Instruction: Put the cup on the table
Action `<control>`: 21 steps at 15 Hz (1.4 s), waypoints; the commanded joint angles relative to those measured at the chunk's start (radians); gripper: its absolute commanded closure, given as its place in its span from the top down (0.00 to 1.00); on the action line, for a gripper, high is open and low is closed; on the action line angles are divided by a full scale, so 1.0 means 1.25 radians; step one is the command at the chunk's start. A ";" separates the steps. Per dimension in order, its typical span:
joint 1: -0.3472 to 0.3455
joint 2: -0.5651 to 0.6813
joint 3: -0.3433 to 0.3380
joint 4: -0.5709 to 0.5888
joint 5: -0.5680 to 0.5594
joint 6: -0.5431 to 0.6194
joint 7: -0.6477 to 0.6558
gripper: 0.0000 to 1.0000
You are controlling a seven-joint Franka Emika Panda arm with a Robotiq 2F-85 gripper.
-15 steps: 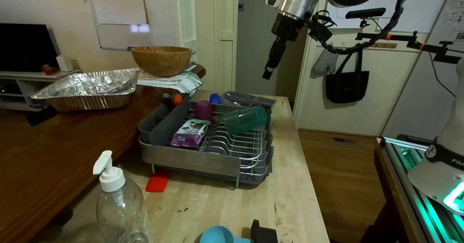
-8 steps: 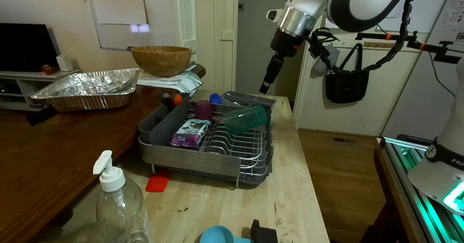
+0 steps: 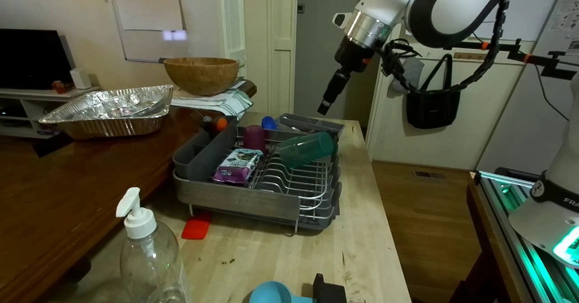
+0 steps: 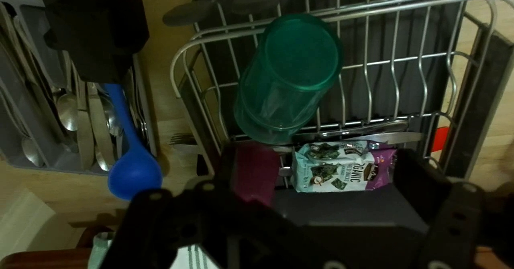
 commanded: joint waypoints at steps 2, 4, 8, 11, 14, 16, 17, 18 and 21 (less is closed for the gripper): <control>-0.047 0.061 0.022 -0.007 -0.119 0.039 0.151 1.00; -0.054 0.077 0.028 -0.008 -0.199 0.022 0.235 1.00; -0.043 0.116 0.042 -0.006 -0.316 -0.017 0.354 1.00; -0.039 0.144 0.046 0.003 -0.364 -0.015 0.405 1.00; -0.038 0.170 0.043 0.017 -0.387 -0.017 0.428 1.00; -0.038 0.187 0.041 0.029 -0.388 -0.017 0.421 1.00; -0.037 0.196 0.039 0.038 -0.398 -0.016 0.424 1.00; -0.036 0.202 0.038 0.046 -0.405 -0.019 0.426 1.00; -0.032 0.222 0.036 0.069 -0.426 -0.024 0.433 0.74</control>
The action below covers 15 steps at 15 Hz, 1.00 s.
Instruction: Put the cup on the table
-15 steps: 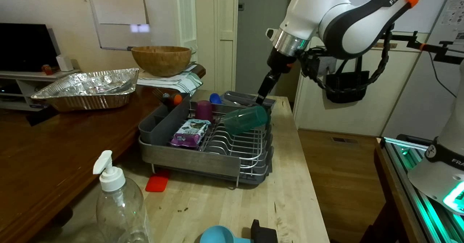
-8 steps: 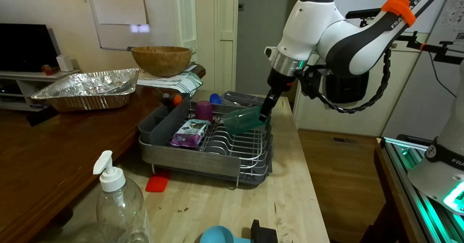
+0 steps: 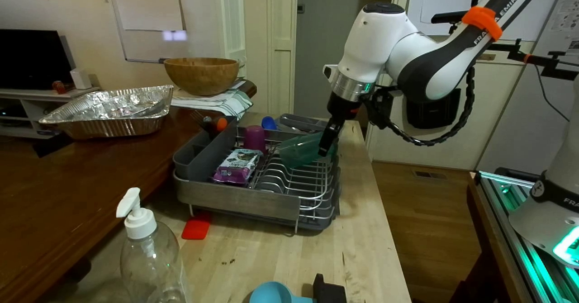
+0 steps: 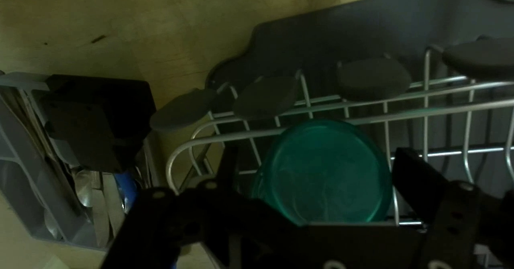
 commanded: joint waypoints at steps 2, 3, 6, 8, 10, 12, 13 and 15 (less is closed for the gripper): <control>0.009 0.045 -0.003 0.049 -0.047 -0.031 0.032 0.58; 0.010 0.047 -0.003 0.053 -0.049 -0.036 0.033 0.50; 0.018 0.022 0.005 0.040 -0.043 -0.060 0.030 0.50; 0.025 -0.029 0.025 0.008 0.007 -0.075 -0.013 0.50; 0.066 -0.072 0.008 -0.008 0.103 -0.101 -0.097 0.50; 0.078 -0.114 0.012 -0.012 0.193 -0.135 -0.180 0.50; 0.083 -0.142 0.011 -0.012 0.228 -0.151 -0.212 0.50; 0.090 -0.183 0.007 -0.002 0.285 -0.180 -0.273 0.50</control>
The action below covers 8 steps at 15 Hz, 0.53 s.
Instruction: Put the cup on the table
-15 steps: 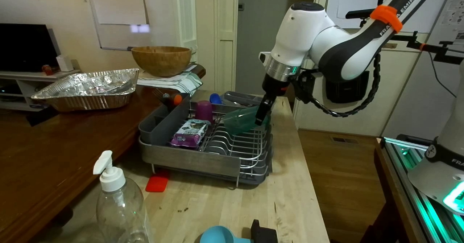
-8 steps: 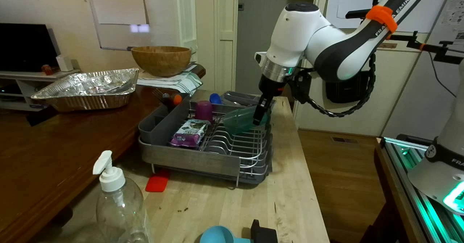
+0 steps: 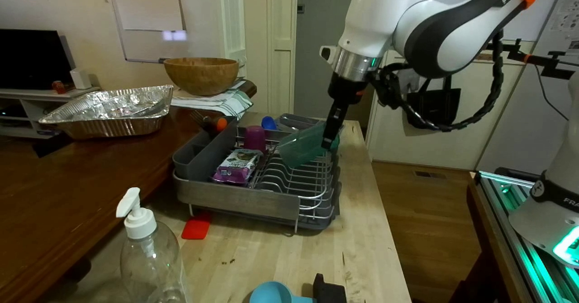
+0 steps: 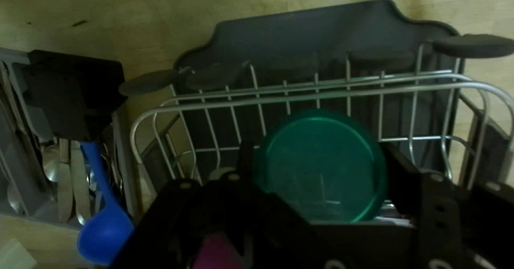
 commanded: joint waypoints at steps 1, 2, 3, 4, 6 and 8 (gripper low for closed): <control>0.014 -0.104 -0.012 -0.014 0.104 -0.059 -0.118 0.50; 0.014 -0.120 -0.015 -0.009 0.120 -0.063 -0.141 0.50; 0.015 -0.139 -0.020 -0.007 0.143 -0.075 -0.167 0.50; 0.013 -0.158 -0.024 -0.006 0.157 -0.086 -0.180 0.50; 0.017 -0.190 -0.039 0.005 0.203 -0.152 -0.232 0.50; 0.019 -0.216 -0.053 0.020 0.233 -0.264 -0.291 0.50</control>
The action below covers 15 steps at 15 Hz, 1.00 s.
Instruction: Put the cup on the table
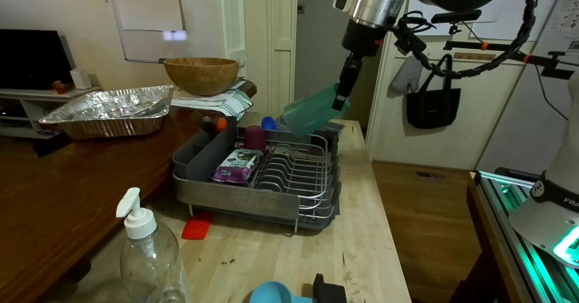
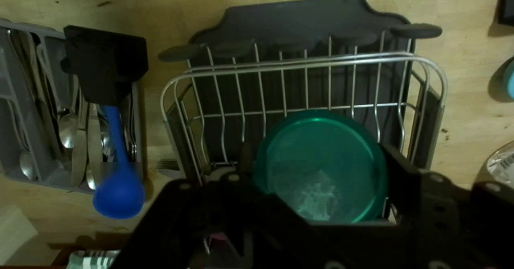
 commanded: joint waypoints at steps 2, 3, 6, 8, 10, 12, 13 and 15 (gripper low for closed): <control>0.005 -0.085 -0.030 0.019 0.045 -0.263 -0.112 0.50; 0.004 -0.102 -0.033 0.021 0.040 -0.321 -0.128 0.50; 0.008 -0.146 -0.033 0.018 0.027 -0.461 -0.162 0.50; 0.011 -0.160 -0.027 0.019 0.023 -0.543 -0.168 0.50; 0.018 -0.163 -0.027 0.013 0.031 -0.601 -0.184 0.50; 0.029 -0.146 -0.022 0.012 0.037 -0.625 -0.192 0.50; 0.037 -0.135 -0.019 0.013 0.041 -0.632 -0.200 0.50; 0.054 -0.102 -0.005 0.018 0.048 -0.635 -0.202 0.50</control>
